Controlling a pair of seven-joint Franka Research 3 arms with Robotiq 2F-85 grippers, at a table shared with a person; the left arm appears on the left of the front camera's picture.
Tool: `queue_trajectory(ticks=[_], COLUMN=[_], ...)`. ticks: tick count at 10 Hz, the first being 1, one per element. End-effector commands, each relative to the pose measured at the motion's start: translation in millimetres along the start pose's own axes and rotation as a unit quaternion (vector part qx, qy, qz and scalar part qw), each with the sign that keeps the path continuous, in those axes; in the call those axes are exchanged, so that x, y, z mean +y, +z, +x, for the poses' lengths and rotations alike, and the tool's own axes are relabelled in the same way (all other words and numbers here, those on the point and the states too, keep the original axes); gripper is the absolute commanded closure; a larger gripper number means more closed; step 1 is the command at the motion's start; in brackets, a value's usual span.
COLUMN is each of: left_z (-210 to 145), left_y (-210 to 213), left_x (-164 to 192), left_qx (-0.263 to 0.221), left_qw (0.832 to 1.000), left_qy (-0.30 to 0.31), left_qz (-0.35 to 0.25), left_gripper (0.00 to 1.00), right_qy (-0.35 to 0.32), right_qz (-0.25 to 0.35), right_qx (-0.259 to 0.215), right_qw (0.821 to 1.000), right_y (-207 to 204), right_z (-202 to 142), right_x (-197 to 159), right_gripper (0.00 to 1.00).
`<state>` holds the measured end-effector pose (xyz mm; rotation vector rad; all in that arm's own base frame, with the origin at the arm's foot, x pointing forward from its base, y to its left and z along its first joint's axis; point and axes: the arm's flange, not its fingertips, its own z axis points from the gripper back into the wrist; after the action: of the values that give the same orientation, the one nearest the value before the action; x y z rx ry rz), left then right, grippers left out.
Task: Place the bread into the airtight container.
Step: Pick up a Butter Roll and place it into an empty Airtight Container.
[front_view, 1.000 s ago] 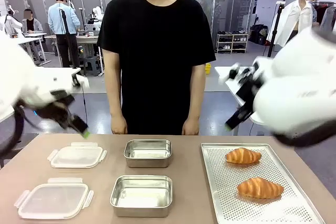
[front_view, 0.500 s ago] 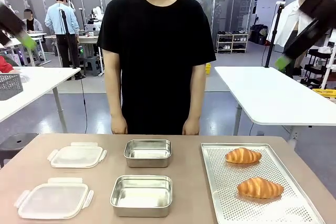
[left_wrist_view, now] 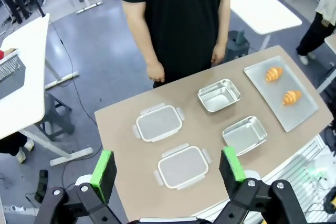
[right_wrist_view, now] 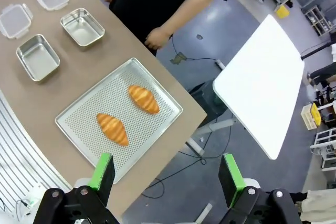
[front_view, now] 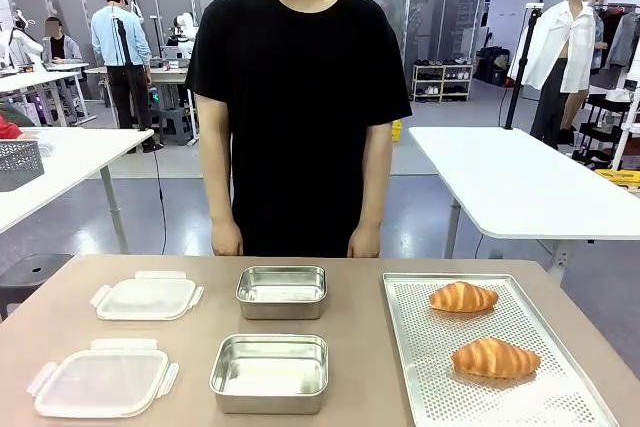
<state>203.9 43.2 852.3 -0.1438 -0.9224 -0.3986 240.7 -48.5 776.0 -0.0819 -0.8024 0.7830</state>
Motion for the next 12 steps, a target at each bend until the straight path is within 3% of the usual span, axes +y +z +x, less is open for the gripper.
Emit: queue_trajectory(ticks=[1, 12], left_z=[-11, -10], left_y=[-9, 0], left_x=[2, 4], left_qx=[0.011, 0.003], left_qw=[1.000, 1.000], left_qy=[0.013, 0.009], left_qz=[0.007, 0.005], left_gripper=[0.00, 0.00], right_qy=[0.008, -0.002], right_qz=[-0.022, -0.014], right_qx=[-0.002, -0.008], right_qw=[1.000, 1.000], right_y=[6, 15], right_z=[-15, -13], right_x=[3, 1], right_gripper=[0.00, 0.00])
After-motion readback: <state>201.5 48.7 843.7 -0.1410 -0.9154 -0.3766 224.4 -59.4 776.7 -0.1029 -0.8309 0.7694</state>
